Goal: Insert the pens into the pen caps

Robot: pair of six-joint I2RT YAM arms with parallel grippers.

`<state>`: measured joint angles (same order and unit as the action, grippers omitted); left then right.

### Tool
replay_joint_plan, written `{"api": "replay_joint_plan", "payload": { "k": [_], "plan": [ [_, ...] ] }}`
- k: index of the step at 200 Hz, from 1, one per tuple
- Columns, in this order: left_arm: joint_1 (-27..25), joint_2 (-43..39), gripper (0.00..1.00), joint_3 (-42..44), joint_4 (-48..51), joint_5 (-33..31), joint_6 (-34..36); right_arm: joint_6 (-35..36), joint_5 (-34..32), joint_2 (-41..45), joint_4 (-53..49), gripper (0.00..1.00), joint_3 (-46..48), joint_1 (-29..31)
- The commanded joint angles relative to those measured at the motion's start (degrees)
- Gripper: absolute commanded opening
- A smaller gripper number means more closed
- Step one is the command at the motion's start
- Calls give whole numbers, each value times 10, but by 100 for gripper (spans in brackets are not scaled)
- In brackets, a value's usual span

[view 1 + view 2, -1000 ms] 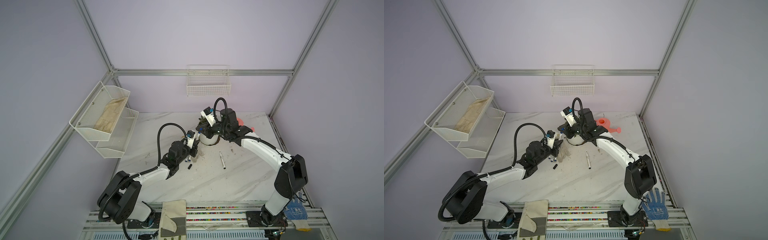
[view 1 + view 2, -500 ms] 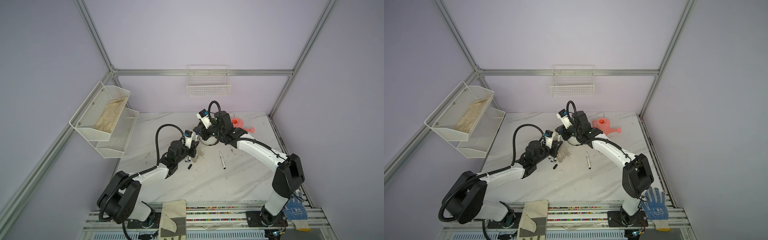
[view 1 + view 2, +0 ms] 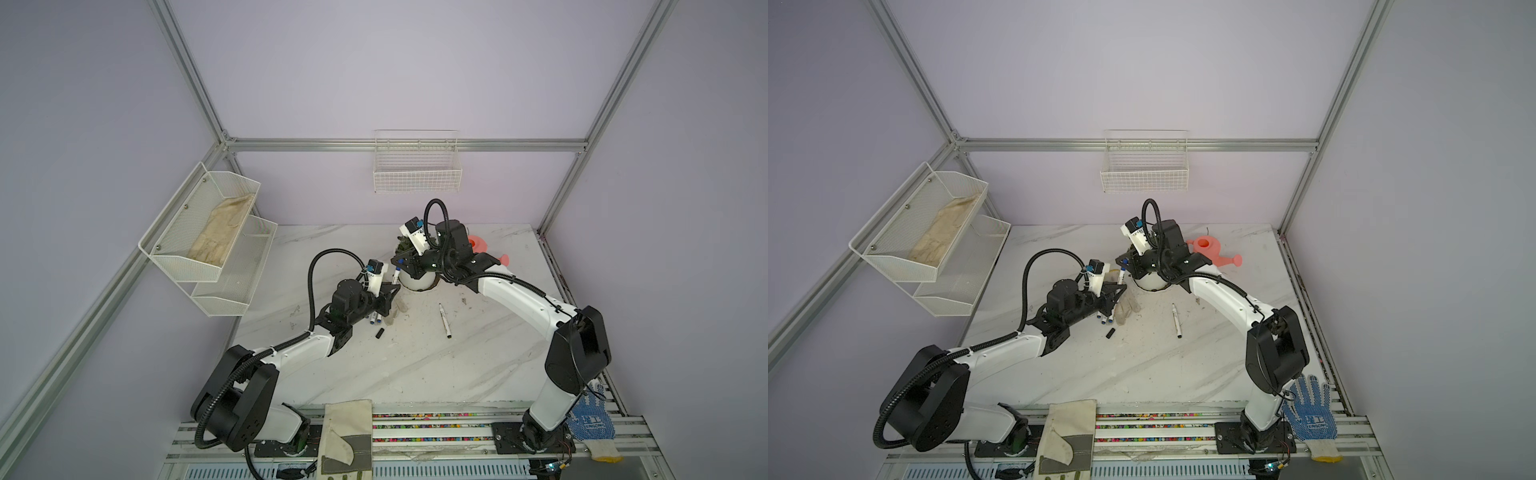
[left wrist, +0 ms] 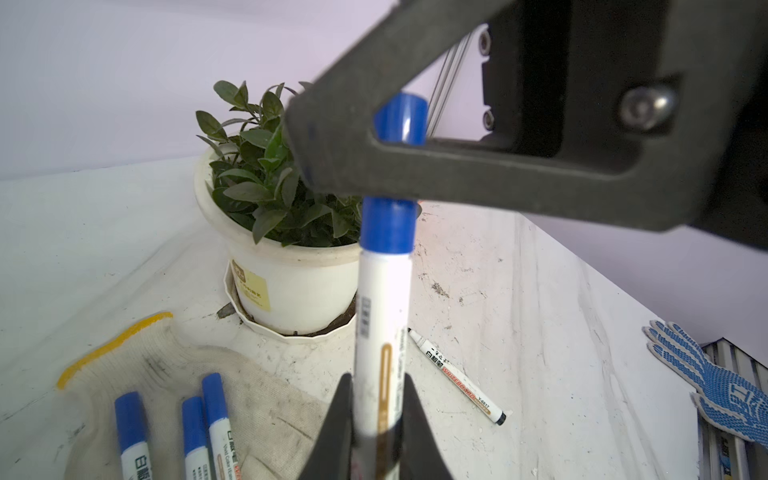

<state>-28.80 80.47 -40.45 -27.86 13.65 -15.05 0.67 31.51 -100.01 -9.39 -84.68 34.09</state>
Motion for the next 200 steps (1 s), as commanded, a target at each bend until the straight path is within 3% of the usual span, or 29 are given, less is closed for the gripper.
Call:
{"api": "replay_joint_plan", "payload": {
  "k": [1, 48, 69, 99, 117, 141, 168, 200],
  "plan": [
    [32, -51, 0, -84, -258, -127, -68, 42, -5, -15, -220, 0, 58, 4],
    [-11, -37, 0, -22, -184, -206, -81, 19, -7, 45, -133, 6, 65, 2],
    [-28, -27, 0, 11, -165, -229, -96, -3, -15, 74, -81, 18, 72, -2],
    [-30, -8, 0, 55, -164, -239, -152, -52, -35, 128, 14, 47, 100, -12],
    [-31, -4, 0, 64, -146, -244, -168, -83, -49, 167, 81, 56, 132, -22],
    [-15, -10, 0, 62, -99, -244, -185, -94, -76, 188, 99, 57, 147, -32],
    [46, -9, 0, 32, 27, -184, -215, -99, -92, 180, 82, 56, 144, -38],
    [86, 29, 0, -27, 156, -115, -136, -104, -95, 165, 78, 55, 144, -40]
  ]
}}
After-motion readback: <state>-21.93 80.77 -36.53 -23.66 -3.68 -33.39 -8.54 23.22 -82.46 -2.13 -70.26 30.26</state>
